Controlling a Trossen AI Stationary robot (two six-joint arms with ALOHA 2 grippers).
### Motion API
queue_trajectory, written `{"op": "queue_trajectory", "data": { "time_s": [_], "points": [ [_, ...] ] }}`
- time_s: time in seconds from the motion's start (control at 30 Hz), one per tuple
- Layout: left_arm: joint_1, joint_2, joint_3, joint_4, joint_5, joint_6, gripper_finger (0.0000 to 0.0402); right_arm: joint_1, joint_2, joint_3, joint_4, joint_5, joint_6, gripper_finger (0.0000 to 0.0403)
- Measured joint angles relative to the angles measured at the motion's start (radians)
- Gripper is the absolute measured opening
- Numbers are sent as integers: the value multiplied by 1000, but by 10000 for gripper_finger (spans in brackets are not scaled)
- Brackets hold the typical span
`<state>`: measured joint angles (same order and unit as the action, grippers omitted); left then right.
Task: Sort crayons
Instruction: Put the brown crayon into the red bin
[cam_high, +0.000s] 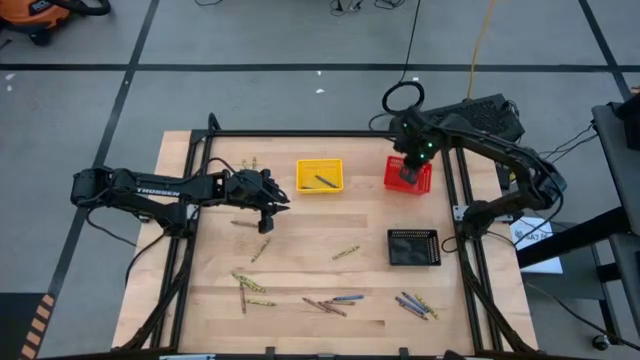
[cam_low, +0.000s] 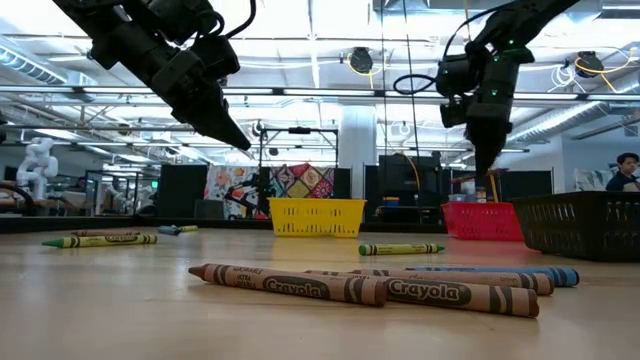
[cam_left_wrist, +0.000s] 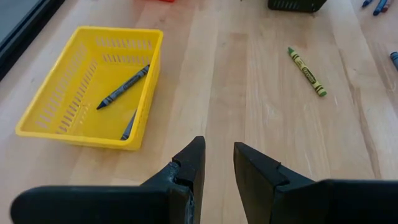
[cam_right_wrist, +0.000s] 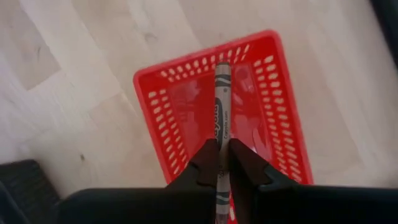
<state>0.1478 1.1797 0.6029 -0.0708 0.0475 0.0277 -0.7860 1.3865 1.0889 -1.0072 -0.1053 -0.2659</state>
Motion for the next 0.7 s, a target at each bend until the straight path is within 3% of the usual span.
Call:
{"op": "queue_trajectory", "data": {
  "time_s": [0.4, 0.53, 0.7],
  "points": [
    [0, 0, 0, 0, 0, 4, 90, 0, 3, -137, 79, 7, -1, 8],
    [0, 0, 0, 1, 0, 4, 90, 3, 3, -140, 120, 83, 17, 8],
    [0, 0, 0, 1, 0, 4, 90, 3, 3, -140, 141, 105, 24, 9]
  ]
}}
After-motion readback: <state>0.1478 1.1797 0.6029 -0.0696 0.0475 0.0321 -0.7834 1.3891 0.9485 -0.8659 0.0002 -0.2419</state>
